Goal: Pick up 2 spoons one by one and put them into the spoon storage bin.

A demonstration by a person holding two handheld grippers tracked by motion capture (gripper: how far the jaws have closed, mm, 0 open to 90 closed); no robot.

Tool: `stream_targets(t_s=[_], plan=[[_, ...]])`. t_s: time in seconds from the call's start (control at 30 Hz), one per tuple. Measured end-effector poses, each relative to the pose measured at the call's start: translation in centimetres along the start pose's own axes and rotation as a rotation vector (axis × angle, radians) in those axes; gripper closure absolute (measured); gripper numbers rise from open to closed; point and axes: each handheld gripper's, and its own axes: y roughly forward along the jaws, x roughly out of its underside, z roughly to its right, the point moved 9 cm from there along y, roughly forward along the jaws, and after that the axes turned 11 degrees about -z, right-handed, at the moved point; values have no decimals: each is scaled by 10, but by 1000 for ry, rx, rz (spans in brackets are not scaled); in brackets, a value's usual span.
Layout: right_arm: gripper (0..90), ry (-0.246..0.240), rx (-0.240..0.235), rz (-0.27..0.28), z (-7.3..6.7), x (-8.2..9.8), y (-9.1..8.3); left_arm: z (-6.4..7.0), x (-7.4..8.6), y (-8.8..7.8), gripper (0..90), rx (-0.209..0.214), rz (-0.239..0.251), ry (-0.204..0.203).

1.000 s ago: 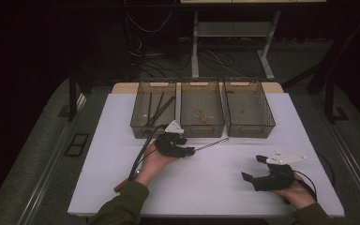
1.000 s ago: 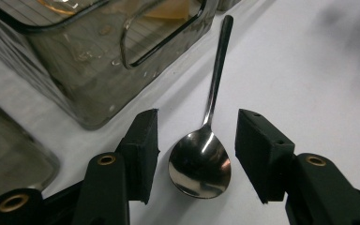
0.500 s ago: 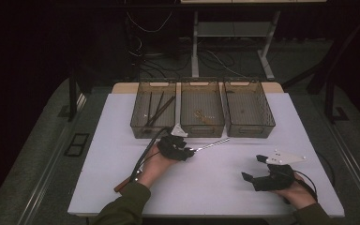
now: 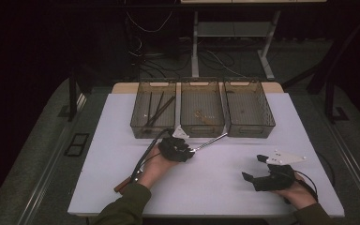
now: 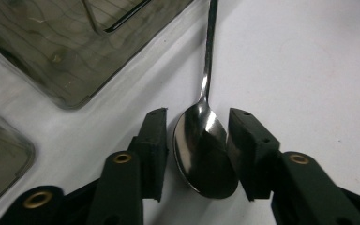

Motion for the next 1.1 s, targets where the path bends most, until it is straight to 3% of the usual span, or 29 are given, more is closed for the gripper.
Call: stream_targets(t_s=[0.37, 0.6, 1.1], plan=[[117, -5, 3, -2, 0, 0, 0, 3, -3, -4, 780, 1, 29, 29], [117, -6, 6, -2, 0, 0, 0, 9, -6, -8, 860, 31, 49, 48], [117, -6, 9, 3, 1, 0, -2, 14, -7, -12, 870, 24, 53, 65]])
